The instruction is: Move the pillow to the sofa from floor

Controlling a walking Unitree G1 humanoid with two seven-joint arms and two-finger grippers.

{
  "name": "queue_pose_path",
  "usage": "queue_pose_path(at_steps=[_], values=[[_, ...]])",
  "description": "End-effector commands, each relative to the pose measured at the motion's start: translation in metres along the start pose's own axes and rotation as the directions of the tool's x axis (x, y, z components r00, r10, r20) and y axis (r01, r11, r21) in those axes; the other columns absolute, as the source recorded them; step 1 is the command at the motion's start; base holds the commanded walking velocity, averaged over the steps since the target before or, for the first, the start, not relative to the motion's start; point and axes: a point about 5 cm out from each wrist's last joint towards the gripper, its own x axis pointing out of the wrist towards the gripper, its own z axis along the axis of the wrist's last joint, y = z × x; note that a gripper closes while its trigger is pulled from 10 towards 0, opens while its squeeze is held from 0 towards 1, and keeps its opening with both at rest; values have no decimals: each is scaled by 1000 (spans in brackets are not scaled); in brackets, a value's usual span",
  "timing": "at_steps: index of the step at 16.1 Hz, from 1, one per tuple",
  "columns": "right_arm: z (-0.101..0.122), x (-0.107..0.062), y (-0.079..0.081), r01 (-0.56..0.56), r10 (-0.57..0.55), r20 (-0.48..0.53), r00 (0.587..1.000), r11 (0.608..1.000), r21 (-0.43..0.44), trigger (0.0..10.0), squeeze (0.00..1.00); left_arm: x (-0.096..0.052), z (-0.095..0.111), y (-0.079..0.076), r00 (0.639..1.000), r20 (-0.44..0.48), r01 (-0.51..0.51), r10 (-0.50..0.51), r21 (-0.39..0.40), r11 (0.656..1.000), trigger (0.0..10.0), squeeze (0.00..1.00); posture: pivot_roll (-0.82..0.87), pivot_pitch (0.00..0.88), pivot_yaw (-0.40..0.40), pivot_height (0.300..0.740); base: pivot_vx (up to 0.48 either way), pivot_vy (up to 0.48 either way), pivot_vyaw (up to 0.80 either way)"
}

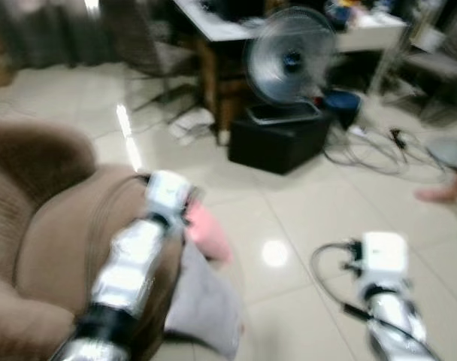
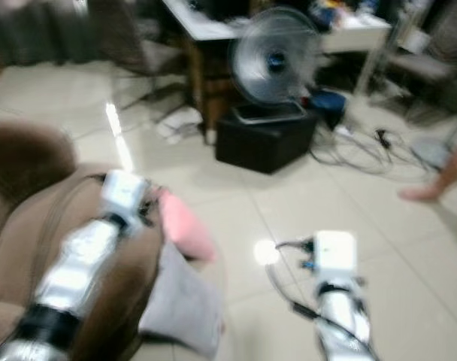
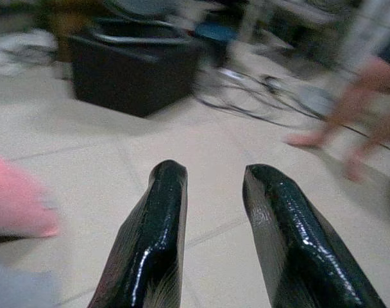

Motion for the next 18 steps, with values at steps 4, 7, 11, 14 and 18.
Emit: queue_pose_path(at_steps=[4,7,11,14,18], values=[[4,1,8,-42,42,5,999,999,-18,10000,0,-5,3,14,999,15,-33,33,21,999,10000,0,-29,0,-30,740,308,0,0],[3,1,10,-54,54,-2,999,998,-9,10000,0,-6,2,13,999,7,-37,37,25,999,10000,0,-28,0,-29,740,204,0,0],[1,-2,13,-101,101,5,995,995,5,10000,0,-6,1,17,999,1,-49,49,35,998,10000,0,-31,0,-22,710,0,0,0],[5,-2,15,-149,148,44,988,989,18,10000,0,-11,-1,15,1000,18,1,-2,70,998,10000,0,-23,4,-17,685,0,0,0],[8,-3,25,-288,284,114,952,957,20,10000,1000,-20,-5,11,996,40,74,-75,19,997,10000,337,-10,2,-27,655,0,0,0]])
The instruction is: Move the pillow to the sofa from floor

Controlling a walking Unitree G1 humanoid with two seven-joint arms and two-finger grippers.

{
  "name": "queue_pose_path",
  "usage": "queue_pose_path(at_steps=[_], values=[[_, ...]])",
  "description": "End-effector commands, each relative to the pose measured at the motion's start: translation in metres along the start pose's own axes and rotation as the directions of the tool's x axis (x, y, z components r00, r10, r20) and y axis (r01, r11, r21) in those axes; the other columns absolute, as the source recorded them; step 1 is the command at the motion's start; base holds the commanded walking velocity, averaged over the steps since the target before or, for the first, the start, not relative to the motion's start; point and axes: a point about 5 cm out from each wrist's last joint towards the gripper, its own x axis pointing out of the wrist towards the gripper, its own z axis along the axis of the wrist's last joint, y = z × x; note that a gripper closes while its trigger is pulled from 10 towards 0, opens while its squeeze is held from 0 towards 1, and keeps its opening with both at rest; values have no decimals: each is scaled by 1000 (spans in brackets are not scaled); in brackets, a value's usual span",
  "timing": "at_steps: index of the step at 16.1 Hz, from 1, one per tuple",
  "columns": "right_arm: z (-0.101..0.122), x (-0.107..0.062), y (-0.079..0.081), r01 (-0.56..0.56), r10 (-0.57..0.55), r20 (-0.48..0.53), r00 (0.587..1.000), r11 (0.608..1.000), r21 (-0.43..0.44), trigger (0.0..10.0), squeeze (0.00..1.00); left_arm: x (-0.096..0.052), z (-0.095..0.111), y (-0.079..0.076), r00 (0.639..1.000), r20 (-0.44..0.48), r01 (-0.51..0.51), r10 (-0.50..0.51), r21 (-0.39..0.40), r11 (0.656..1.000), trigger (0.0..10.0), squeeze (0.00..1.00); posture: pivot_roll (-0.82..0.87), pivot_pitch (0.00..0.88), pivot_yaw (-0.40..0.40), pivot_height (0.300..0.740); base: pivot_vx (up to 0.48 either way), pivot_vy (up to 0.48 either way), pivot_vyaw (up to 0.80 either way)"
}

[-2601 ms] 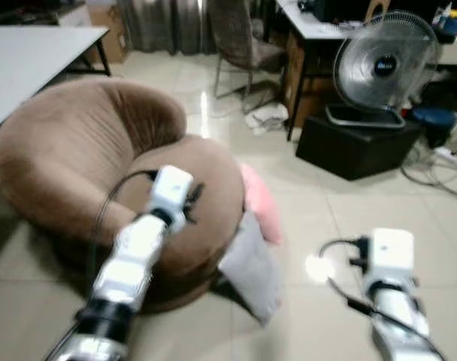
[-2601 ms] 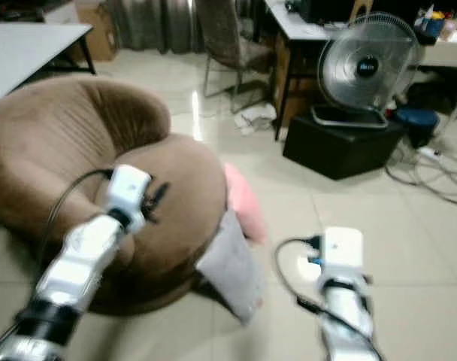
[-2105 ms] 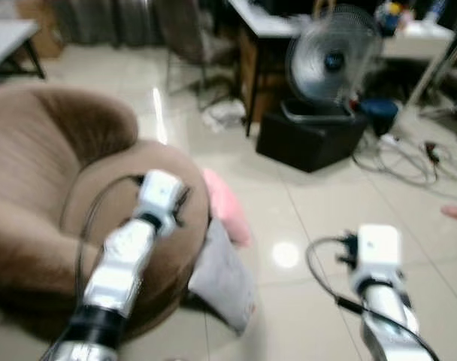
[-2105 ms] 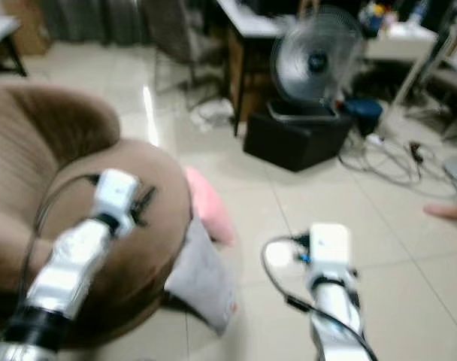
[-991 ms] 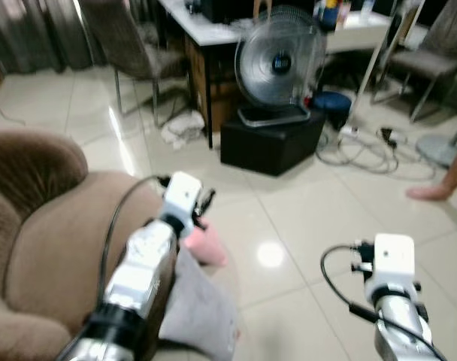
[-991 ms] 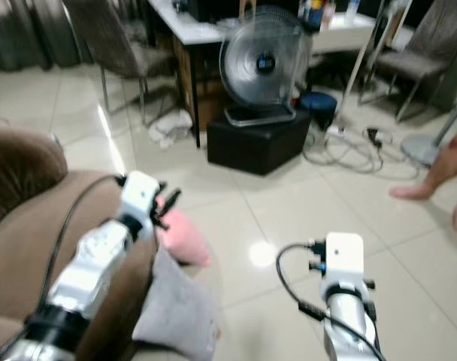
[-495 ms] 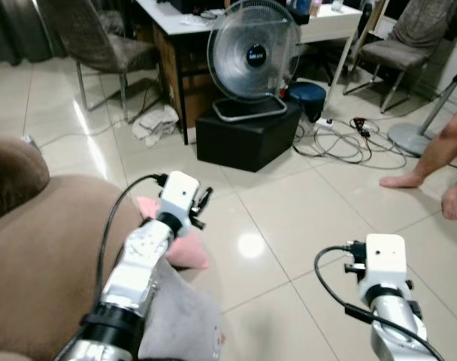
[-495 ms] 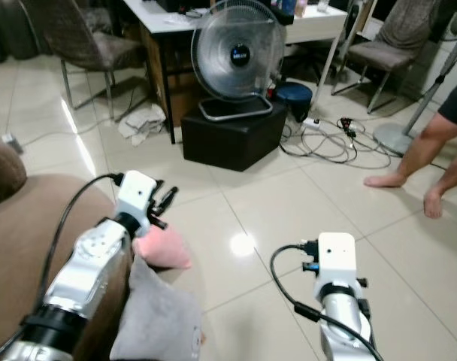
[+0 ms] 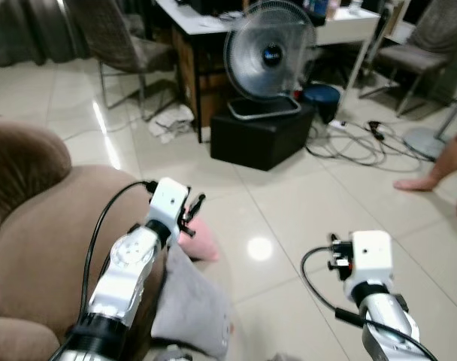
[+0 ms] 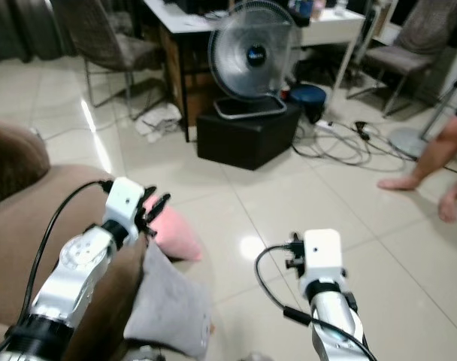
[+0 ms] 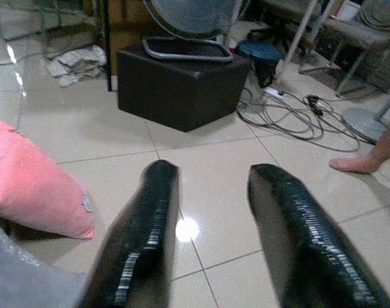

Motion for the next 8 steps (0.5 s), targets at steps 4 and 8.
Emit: queue_pose_path(at_steps=[4,8], values=[[-1,-1,6,-73,75,35,997,997,-38,10000,1000,-4,5,-4,997,33,70,-70,-18,997,10000,1000,-5,10,-33,630,0,0,0],[-6,-4,5,-69,70,41,997,997,-26,10000,1000,-5,8,-5,996,52,75,-74,-17,997,10000,188,-10,14,-29,610,0,0,0]])
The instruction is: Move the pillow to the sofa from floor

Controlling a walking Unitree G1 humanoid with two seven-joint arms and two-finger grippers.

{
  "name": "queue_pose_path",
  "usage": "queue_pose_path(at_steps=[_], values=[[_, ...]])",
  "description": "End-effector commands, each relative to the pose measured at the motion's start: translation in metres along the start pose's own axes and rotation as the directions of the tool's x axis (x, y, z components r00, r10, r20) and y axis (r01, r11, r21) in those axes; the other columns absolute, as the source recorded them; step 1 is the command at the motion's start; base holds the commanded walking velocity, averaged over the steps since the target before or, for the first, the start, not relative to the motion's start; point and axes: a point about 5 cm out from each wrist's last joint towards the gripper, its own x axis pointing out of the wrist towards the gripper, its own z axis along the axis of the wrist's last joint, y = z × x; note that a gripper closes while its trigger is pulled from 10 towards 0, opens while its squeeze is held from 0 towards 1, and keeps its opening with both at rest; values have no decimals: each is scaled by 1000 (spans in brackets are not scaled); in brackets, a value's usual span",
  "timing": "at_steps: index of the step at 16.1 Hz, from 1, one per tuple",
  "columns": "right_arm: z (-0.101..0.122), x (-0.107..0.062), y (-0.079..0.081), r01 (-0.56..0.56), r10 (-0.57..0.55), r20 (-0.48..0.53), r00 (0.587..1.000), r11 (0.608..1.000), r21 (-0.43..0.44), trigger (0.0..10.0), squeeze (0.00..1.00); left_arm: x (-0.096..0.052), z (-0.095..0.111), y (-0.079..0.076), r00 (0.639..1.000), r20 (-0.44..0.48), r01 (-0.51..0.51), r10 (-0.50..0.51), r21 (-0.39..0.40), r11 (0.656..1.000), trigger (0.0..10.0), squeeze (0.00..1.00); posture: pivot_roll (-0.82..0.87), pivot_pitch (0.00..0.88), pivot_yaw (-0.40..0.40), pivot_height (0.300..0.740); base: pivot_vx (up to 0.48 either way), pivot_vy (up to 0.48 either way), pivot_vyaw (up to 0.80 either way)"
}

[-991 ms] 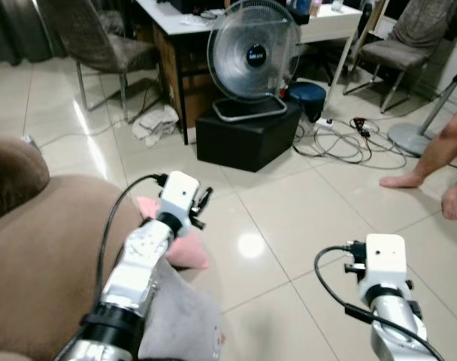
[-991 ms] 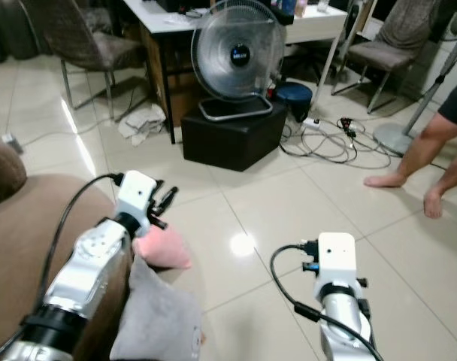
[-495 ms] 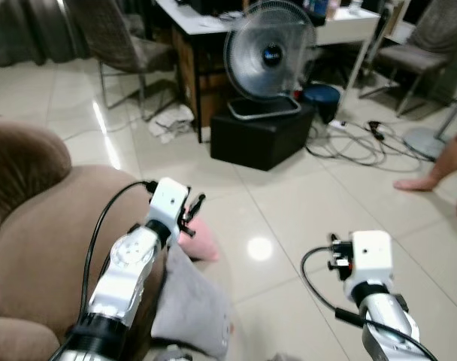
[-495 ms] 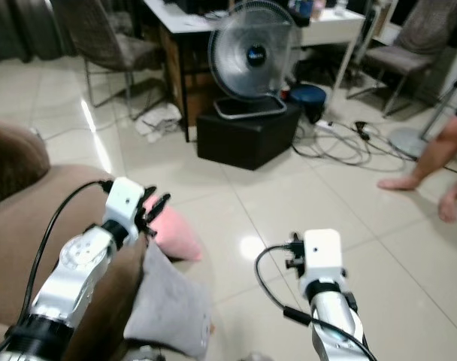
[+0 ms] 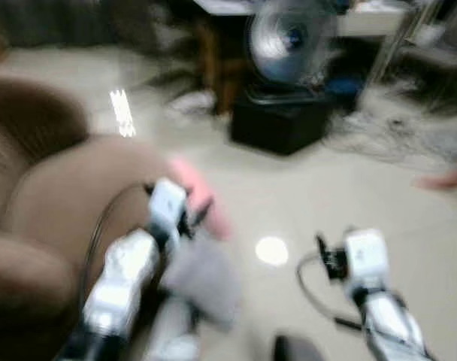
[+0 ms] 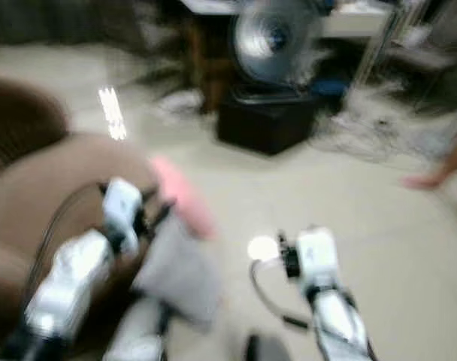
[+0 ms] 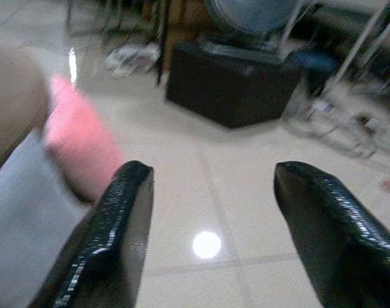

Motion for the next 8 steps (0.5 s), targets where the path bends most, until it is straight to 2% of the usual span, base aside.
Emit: queue_pose_path(at_steps=[1,5,6,7,8], values=[[1,-1,4,-3,3,18,1000,1000,19,10000,1000,5,13,4,1000,29,4,-5,51,999,10000,0,-10,16,-25,600,0,0,0],[-3,-3,3,18,-18,8,1000,1000,24,10000,1000,5,16,3,999,46,3,-6,71,997,10000,0,-9,19,-22,575,0,0,0],[-6,-2,1,36,-37,-13,999,999,-6,10000,812,6,15,4,999,37,-8,5,82,997,10000,0,-9,19,-18,575,0,0,0],[-8,-1,0,42,-42,-22,999,999,-19,10000,0,8,15,5,999,39,-11,7,97,995,10000,0,-9,19,-18,575,0,0,0],[-8,-1,1,40,-41,-19,999,999,-19,10000,0,8,16,5,999,46,-2,-2,88,996,10000,0,-9,16,-17,575,281,0,0]])
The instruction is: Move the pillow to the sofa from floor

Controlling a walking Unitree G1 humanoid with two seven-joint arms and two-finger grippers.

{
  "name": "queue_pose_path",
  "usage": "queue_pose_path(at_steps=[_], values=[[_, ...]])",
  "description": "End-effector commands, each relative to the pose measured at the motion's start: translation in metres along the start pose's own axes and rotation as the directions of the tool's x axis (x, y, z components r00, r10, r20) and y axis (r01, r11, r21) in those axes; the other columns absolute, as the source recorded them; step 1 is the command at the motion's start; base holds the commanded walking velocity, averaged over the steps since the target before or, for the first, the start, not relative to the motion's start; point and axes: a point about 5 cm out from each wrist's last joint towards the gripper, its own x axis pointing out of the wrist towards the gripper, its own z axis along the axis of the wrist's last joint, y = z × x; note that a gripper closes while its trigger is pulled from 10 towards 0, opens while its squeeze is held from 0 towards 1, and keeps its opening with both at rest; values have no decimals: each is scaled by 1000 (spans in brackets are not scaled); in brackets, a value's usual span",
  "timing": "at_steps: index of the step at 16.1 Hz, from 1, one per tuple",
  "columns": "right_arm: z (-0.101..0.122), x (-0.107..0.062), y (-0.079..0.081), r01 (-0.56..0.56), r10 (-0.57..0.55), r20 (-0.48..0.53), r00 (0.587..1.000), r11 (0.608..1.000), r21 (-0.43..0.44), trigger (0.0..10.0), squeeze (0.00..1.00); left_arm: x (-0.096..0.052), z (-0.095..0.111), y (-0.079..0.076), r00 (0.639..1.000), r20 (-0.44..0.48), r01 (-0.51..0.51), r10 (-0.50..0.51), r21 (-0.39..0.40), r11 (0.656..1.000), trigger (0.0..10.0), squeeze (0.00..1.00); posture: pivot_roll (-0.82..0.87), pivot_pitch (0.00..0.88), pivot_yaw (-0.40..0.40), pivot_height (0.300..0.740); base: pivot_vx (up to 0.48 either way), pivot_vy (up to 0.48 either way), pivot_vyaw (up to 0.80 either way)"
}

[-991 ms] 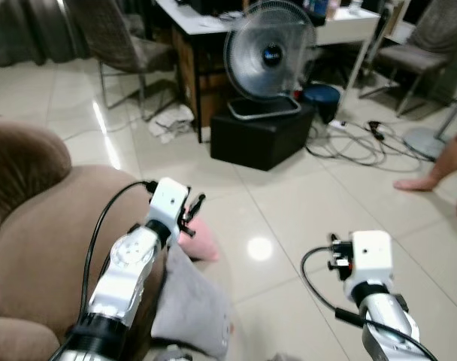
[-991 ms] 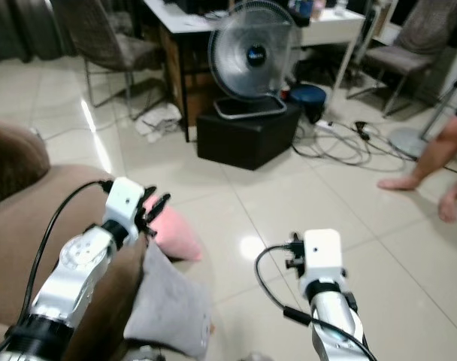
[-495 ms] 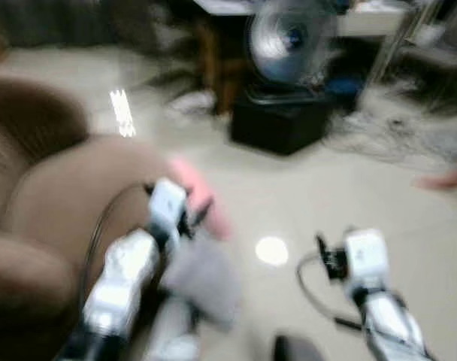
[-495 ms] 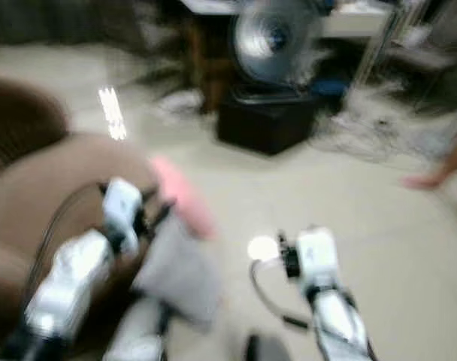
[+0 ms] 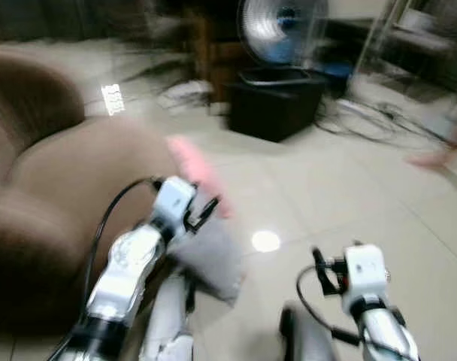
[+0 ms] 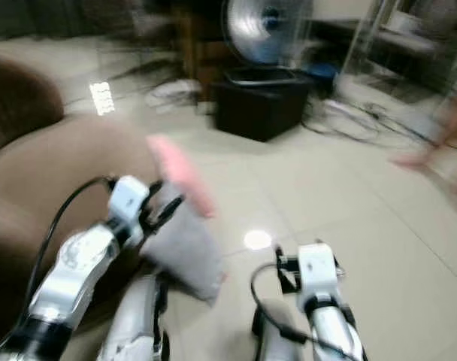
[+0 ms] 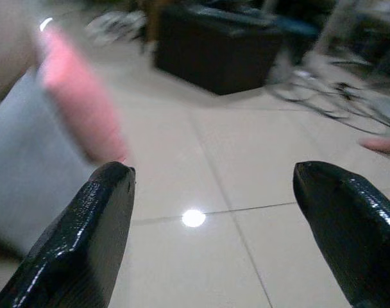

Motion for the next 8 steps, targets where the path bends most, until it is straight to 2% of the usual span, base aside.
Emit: queue_pose_path(at_steps=[1,6,8], values=[[1,1,-1,10,-10,8,1000,1000,-3,10000,0,-4,-12,-2,998,-55,4,-5,-8,1000,10000,0,-9,16,-17,575,382,0,0],[3,1,1,1,-1,15,1000,1000,16,10000,0,-2,-14,-1,998,-69,0,0,0,1000,10000,0,-9,13,-18,575,413,0,0],[2,1,1,1,-1,13,1000,1000,17,10000,0,-3,-15,-1,997,-71,-3,3,1,1000,10000,0,-9,6,-19,575,429,0,-584]])
